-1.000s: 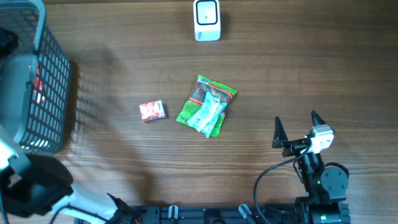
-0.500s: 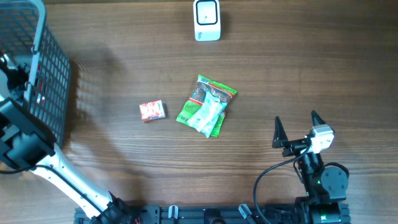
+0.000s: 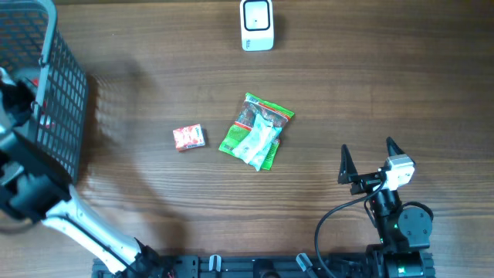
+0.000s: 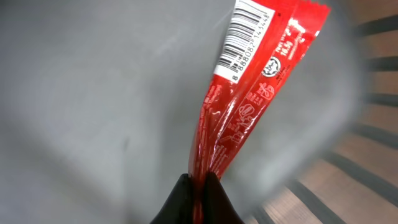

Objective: Scan the item barcode
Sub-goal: 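Reach the left gripper into the basket and grasp the red stick packet, then place the red stick packet on the table with the left gripper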

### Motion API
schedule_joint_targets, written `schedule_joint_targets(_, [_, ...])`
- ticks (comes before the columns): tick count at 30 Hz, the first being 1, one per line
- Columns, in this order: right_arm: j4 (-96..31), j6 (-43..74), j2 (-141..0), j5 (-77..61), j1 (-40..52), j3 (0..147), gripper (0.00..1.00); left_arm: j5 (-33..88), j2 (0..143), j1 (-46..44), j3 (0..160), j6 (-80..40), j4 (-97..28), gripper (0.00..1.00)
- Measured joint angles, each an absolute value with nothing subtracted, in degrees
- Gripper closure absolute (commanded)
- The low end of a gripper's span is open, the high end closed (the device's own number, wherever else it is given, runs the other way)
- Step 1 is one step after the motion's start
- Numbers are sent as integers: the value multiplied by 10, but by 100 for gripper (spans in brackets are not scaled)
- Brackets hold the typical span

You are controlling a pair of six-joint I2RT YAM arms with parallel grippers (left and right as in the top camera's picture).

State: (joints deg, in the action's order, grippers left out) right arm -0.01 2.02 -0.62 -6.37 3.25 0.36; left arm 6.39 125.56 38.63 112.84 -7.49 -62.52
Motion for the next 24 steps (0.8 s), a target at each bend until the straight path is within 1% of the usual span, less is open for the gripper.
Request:
schedule_joint_targets(2, [0,20,-6,-64,32,4,0,72,1156,384,1129,-96,-660,96])
schedule_joint_targets(3, [0,20,-6,-64,32,4,0,76,1087,377,1129,-105,-702,96])
schedule_joint_targets(4, [0,20,-6,-64,32,4,0,85,1009,361,1137,-112,-722,96])
schedule_joint_targets(6, [0,20,-6,-64,32,4,0,95,931,322,1150,-117,-760,96])
schedule_joint_targets(7, [0,20,-6,-64,32,4,0,111,894,264,1150,-117,-797,96])
schedule_joint_targets(9, [0,20,-6,-64,32,4,0,106,895,214,1144,-119,-838,96])
schedule_joint_targets(10, [0,20,-6,-64,32,4,0,109,897,145,1125,-119,-861,96])
schedule_joint_targets(11, [0,20,-6,-64,32,4,0,114,900,102,1111,-119,-861,96])
schedule_joint_targets(13, [0,20,-6,-64,32,4,0,118,898,20,1036,-119,-839,96])
schedule_joint_targets(15, [0,20,-6,-64,32,4,0,118,904,-39,965,-128,-798,96])
schedule_joint_targets(17, [0,20,-6,-64,32,4,0,117,907,-119,844,-153,-684,96])
schedule_joint_targets(20, [0,20,-6,-64,32,4,0,44,916,-201,762,-209,-613,96])
schedule_joint_targets(21, [0,20,-6,-64,32,4,0,4,919,-227,748,-227,-602,86])
schedule_joint_targets(23, [0,20,-6,-64,32,4,1,-85,927,-278,734,-262,-601,43])
schedule_joint_targets(24, [0,20,-6,-64,32,4,0,-114,930,-295,734,-272,-599,18])
